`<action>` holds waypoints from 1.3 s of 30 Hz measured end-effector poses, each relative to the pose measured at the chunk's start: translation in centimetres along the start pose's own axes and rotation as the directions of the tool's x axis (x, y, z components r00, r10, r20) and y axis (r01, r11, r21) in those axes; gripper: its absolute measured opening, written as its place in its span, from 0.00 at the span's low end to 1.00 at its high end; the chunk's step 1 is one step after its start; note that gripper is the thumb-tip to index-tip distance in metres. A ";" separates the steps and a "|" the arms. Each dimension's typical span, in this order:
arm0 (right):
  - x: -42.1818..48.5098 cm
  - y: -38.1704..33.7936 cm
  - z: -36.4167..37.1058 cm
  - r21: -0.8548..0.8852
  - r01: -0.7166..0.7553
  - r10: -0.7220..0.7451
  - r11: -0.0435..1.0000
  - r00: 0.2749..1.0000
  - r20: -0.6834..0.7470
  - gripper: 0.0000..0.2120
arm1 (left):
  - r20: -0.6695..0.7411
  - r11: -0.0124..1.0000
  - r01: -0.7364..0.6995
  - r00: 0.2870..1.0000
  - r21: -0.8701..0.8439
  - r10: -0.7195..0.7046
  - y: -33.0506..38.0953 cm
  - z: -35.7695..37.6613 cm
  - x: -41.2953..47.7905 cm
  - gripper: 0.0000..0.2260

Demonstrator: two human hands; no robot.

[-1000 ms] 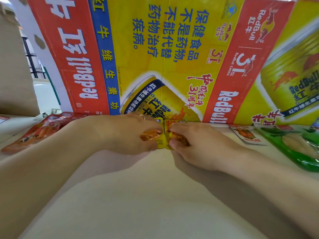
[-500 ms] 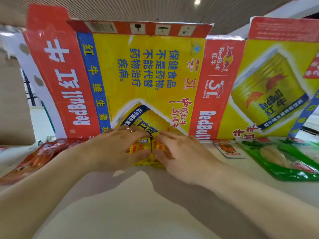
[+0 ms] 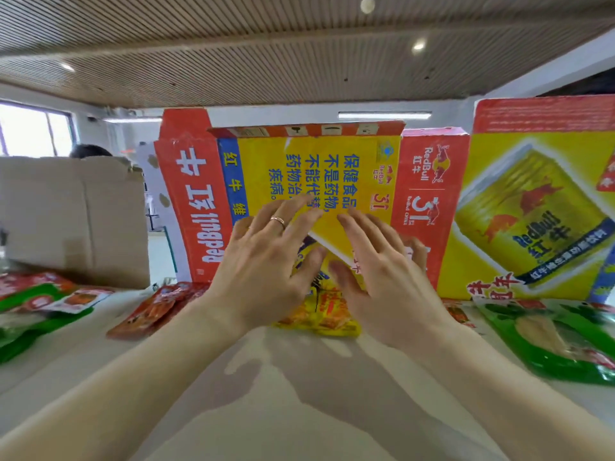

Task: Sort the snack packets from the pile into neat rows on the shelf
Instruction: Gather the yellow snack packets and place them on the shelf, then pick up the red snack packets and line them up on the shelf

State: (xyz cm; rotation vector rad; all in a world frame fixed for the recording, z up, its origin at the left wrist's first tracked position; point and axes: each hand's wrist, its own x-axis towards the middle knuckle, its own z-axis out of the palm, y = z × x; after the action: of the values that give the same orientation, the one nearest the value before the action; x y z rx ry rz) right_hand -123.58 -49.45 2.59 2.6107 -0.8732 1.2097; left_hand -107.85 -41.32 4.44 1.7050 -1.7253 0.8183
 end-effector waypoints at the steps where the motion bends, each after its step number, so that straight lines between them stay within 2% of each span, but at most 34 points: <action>1: 0.0 -0.1 -0.2 -0.005 0.007 -0.007 1.000 1.000 -0.015 0.29 | -0.029 1.000 0.016 0.999 0.001 -0.016 0.3 -0.6 -0.5 0.24; 8: -0.6 -2.8 -2.2 -0.015 0.079 -0.080 0.997 0.984 -0.156 0.32 | -0.044 0.988 0.056 0.998 0.140 -0.050 1.7 -4.6 -4.1 0.24; 19: -3.0 -10.7 -3.4 0.068 0.215 -0.214 0.974 0.976 -0.029 0.32 | 0.004 0.935 0.179 0.982 0.305 -0.189 -1.1 -11.5 -11.4 0.25; 26: -4.1 -21.2 -0.9 0.194 0.274 -0.278 0.942 0.961 -0.006 0.32 | 0.049 0.896 0.229 0.962 0.380 -0.267 -6.0 -17.7 -18.7 0.24; 39: -6.2 -42.6 5.1 0.322 0.352 -0.406 0.879 0.906 0.116 0.30 | -0.003 0.800 0.403 0.894 0.444 -0.448 -17.8 -30.3 -33.2 0.26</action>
State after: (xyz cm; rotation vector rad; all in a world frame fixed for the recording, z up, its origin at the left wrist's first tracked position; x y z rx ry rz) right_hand -99.77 -13.40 -0.42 2.9713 -0.1767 1.0720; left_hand -89.93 3.33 -0.70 2.3612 -1.1820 0.9589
